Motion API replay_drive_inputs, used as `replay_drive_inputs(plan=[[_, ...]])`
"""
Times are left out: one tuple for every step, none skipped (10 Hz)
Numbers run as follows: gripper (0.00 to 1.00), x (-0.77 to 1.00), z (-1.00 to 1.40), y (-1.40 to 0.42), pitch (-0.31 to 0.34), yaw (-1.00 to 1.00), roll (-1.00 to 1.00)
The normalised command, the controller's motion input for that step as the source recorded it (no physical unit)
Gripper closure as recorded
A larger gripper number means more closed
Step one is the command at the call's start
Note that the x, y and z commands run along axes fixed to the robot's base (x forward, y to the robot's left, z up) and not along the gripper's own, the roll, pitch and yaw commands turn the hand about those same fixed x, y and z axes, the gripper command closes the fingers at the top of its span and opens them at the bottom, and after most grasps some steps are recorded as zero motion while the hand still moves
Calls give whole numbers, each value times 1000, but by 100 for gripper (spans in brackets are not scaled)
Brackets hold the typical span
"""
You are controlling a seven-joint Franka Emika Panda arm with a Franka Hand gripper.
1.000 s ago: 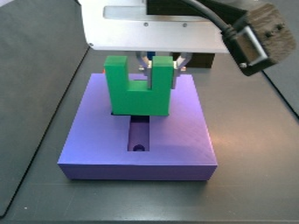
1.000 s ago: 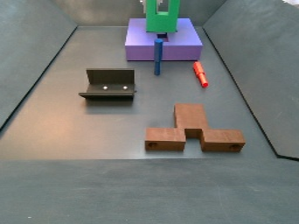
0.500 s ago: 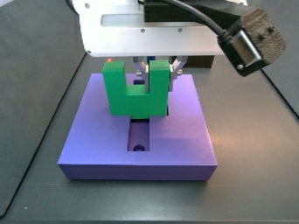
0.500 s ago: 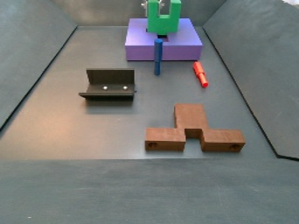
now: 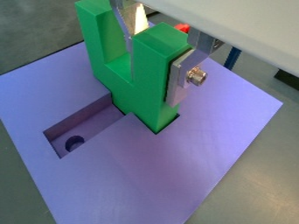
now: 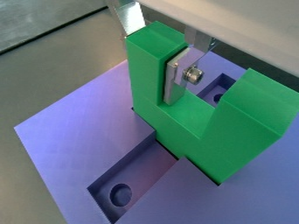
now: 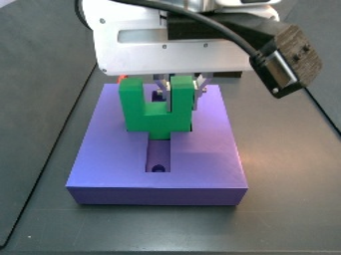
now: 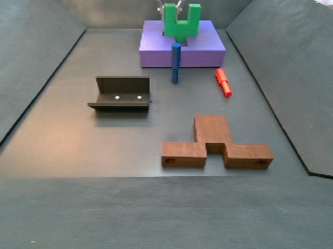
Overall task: Pick up the green object. Move up. Move to above the board. Insert the green object.
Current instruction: Insert the green object.
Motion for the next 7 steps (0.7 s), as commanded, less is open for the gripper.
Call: replay_drive_inputs(plan=[[100,0,-617,74,-91,-289,-40],[100,0,-480,20,-71,-589,-127],[100,0,-434,0,-147,-689,-171],[100,0,-460,11,-159,-489,-124],[100,-3,-463,0,-137,-77,-37],[100,0,-97,20,-4,0,0],[100,0,0,0,0,0,0]])
